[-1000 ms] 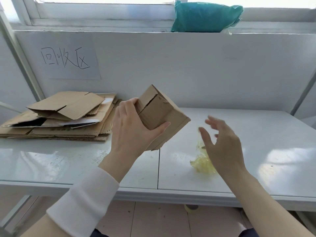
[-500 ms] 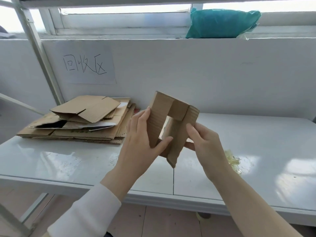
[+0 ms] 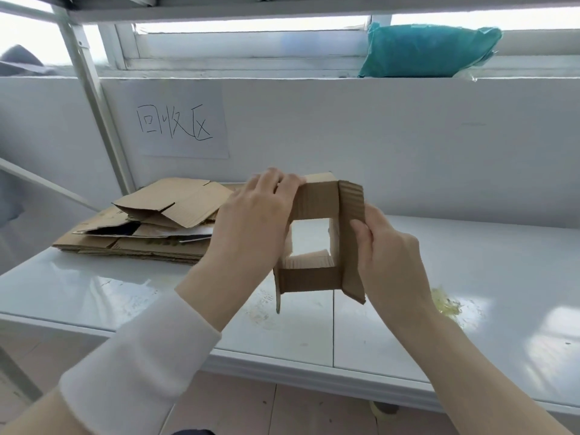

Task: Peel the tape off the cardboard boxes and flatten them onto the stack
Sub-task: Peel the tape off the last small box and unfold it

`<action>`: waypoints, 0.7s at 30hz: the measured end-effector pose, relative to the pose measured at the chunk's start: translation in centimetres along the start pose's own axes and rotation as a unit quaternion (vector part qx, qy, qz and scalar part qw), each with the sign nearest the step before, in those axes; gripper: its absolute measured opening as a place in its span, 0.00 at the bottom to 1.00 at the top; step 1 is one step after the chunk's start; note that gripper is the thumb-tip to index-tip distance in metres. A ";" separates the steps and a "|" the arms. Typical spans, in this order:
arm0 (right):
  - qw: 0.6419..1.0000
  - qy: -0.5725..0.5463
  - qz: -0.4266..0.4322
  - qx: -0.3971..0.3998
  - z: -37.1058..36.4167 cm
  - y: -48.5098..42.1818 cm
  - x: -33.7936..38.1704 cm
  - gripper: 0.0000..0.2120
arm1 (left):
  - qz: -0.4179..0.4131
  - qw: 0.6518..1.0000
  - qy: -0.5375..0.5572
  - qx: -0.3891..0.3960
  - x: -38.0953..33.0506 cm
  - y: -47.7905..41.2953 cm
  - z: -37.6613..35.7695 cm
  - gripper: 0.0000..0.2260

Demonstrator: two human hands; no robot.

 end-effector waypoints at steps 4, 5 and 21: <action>0.996 -0.042 0.007 0.074 -0.7 0.4 -0.2 0.33 | -0.059 0.998 0.021 -0.029 -0.1 -0.9 1.2 0.11; 0.993 -0.064 0.023 0.096 -0.9 0.8 0.1 0.31 | -0.046 0.998 0.025 -0.029 0.4 -1.2 1.2 0.11; 0.947 -0.281 -0.130 -0.091 0.0 0.9 -3.6 0.19 | 0.165 0.876 0.438 0.119 9.0 0.6 -2.7 0.12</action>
Point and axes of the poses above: each hand's wrist, its own y-axis away from the middle knuckle, its own z-axis out of the back of the hand, x = y × z, the point moved 7 cm from there along -y, towards the middle knuckle, and after that the axes turned 6 degrees about z, right-handed, at the moved point
